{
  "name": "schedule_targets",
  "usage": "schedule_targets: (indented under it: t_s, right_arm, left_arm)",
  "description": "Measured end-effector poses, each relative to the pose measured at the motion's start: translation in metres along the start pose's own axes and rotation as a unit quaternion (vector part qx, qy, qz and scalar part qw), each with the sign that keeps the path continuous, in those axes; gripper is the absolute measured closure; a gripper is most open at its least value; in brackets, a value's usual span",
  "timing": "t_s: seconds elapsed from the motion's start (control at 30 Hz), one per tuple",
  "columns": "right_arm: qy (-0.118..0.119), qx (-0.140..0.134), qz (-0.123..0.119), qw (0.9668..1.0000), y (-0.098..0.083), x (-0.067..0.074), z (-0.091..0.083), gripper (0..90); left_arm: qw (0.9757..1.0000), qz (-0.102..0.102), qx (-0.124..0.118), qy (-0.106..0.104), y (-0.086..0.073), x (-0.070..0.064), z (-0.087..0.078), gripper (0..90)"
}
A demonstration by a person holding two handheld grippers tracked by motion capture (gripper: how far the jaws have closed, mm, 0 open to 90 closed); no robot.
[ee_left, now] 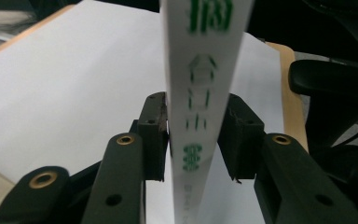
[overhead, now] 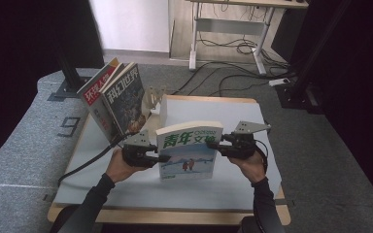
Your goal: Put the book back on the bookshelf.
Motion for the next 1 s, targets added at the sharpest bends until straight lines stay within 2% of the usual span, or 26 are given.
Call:
schedule_targets:
  t_s: [0.07, 0.23, 0.4, 0.63, 0.8, 1.0]
  right_arm:
    - [-0.001, -0.001, 0.001, 1.0, 0.0, 0.0, 0.0, 58.7]
    - [-0.003, -0.001, 0.001, 1.0, 0.0, 0.0, 0.0, 59.1]
    - [-0.004, -0.001, 0.001, 1.0, 0.0, 0.0, 0.0, 60.0]
    - [-0.007, -0.001, 0.002, 1.0, 0.0, -0.001, 0.001, 61.7]
    - [-0.011, 0.0, 0.003, 0.9999, 0.0, -0.001, 0.001, 62.1]
    - [-0.012, -0.002, 0.0, 0.9999, 0.0, -0.001, 0.001, 60.4]
  left_arm:
    - [1.0, -0.002, 0.004, -0.005, 0.002, 0.001, 0.002, 62.4]
    - [0.9999, 0.003, 0.01, 0.001, 0.006, 0.002, 0.01, 61.4]
    - [0.9997, 0.0, 0.018, 0.018, 0.004, 0.005, 0.014, 69.5]
    - [0.9996, -0.02, 0.008, 0.02, 0.008, 0.008, 0.014, 70.5]
    - [0.9993, -0.008, 0.02, 0.03, 0.013, 0.006, 0.016, 71.3]
    - [0.9992, -0.011, 0.019, 0.032, 0.012, 0.006, 0.015, 73.3]
Point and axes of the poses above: each handheld gripper's, and its own axes: z roughly forward along the jaws, y roughly out of its top, x roughly to its left, the point moved 6 cm from there along z, roughly forward along the jaws, and after that the axes turned 4 degrees about -x, right-handed, at the moved point
